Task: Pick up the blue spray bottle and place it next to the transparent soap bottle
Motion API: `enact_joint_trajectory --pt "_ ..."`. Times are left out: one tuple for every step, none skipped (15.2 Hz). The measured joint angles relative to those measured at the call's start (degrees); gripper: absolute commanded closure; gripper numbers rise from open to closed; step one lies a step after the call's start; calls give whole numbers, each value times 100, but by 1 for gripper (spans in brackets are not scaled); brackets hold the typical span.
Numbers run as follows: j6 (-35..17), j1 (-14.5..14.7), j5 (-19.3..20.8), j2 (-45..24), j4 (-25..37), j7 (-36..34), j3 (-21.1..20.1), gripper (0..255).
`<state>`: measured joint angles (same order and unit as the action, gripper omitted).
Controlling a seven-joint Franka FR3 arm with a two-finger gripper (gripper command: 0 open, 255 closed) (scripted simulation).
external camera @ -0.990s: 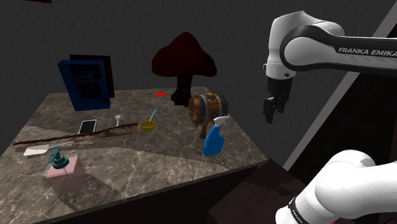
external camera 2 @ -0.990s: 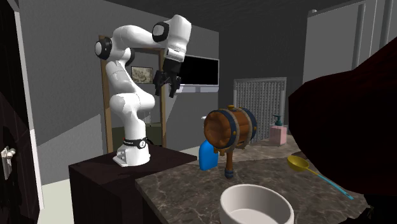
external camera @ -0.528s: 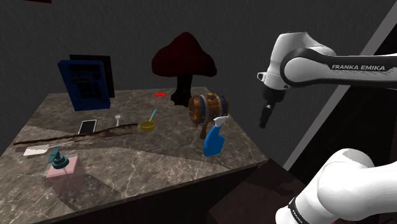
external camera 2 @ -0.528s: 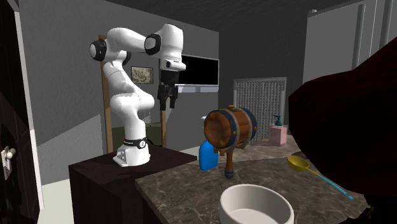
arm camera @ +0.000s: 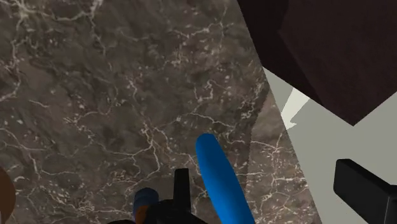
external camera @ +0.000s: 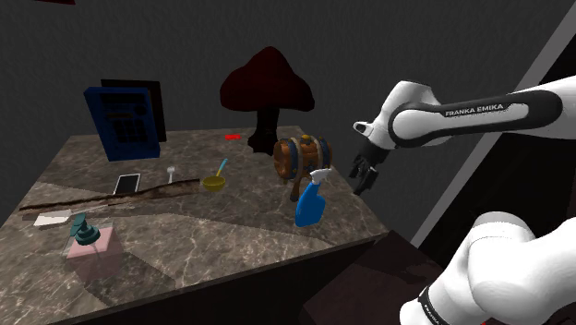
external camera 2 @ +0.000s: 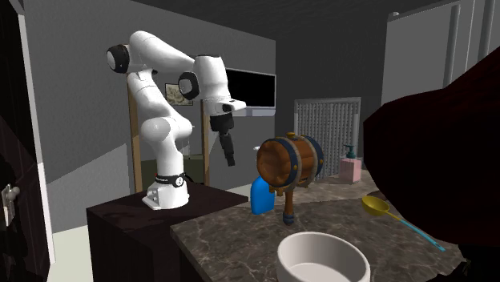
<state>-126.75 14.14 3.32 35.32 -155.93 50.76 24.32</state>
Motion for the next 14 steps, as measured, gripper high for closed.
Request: enact_joint_trajectory --pt "-274 236 -156 -158 -9 447 241 0" --pt "-506 501 -341 -331 25 910 502 0" --pt "-707 757 -529 -409 -10 1372 742 0" --pt "-915 1051 -746 -548 -11 1880 1044 0" --pt "-1122 1455 -1042 -765 66 2399 1350 0" --pt "-1303 1875 -1373 -975 155 2950 1705 0" --pt "-1409 2212 -1642 -1120 220 3421 1975 0" --pt "-1501 2443 -1839 -1250 263 3729 2167 0" --pt "-1589 2586 -1972 -1329 254 3911 2281 0" --pt "-1662 2689 -2067 -1380 239 3998 2331 0" --pt "-1735 2810 -2185 -1467 245 4102 2411 0" --pt "-1816 2928 -2308 -1554 239 4201 2488 0" --pt "-1901 3054 -2442 -1645 231 4309 2572 0" --pt "-1969 3159 -2556 -1717 223 4385 2630 0"
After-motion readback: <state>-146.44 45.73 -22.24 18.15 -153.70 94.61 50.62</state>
